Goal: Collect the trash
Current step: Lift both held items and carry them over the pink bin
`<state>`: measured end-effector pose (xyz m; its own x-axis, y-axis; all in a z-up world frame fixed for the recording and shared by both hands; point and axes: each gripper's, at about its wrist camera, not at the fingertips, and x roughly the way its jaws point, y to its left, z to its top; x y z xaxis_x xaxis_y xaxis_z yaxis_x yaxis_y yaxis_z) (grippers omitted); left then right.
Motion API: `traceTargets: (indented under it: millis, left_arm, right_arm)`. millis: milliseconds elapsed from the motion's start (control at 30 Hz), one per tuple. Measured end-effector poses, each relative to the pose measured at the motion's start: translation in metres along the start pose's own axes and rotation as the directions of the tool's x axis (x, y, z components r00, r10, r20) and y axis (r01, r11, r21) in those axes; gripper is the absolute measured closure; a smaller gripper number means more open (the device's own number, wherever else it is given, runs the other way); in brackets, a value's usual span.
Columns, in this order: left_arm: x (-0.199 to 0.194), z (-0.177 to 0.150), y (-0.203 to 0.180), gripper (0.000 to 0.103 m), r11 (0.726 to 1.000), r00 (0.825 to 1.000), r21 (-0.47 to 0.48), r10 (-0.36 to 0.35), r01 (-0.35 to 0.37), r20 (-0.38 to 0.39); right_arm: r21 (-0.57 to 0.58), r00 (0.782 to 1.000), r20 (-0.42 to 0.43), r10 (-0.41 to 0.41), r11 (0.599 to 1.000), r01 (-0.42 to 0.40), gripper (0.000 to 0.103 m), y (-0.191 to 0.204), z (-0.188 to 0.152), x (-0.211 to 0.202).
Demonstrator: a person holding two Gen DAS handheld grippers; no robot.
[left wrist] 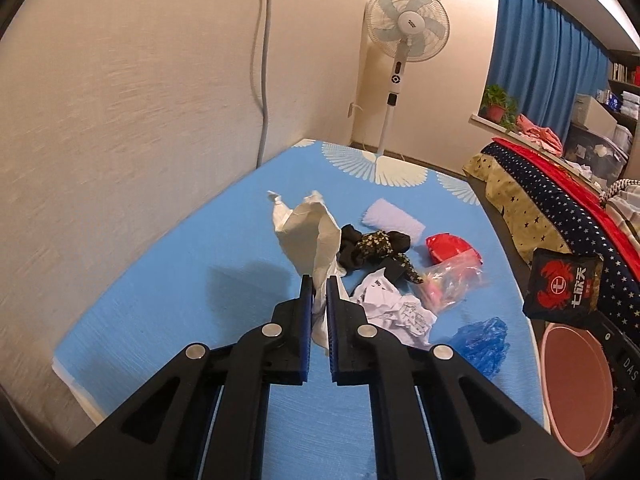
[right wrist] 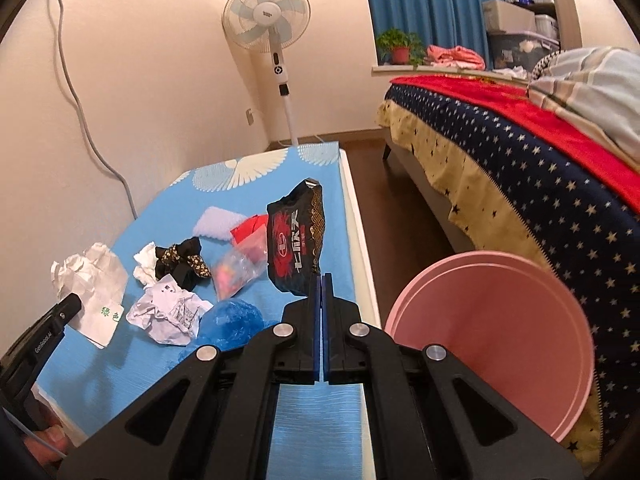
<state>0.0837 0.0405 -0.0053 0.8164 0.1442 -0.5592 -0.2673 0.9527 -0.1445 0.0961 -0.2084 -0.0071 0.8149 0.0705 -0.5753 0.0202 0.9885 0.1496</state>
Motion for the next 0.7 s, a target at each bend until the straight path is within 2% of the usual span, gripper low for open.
traceTargets:
  millis: [367, 700]
  left_arm:
    - [-0.021, 0.001, -0.020, 0.096, 0.995, 0.997, 0.066, -0.077, 0.075, 0.026]
    - [-0.036, 0.002, -0.037, 0.096, 0.981, 0.987, 0.122, -0.156, 0.151, 0.029]
  right_arm:
    - [-0.024, 0.996, 0.073, -0.047, 0.999, 0.049, 0.102, -0.011, 0.008, -0.043]
    - [-0.032, 0.991, 0.105, -0.082, 0.996, 0.086, 0.102, -0.020, 0.014, -0.069]
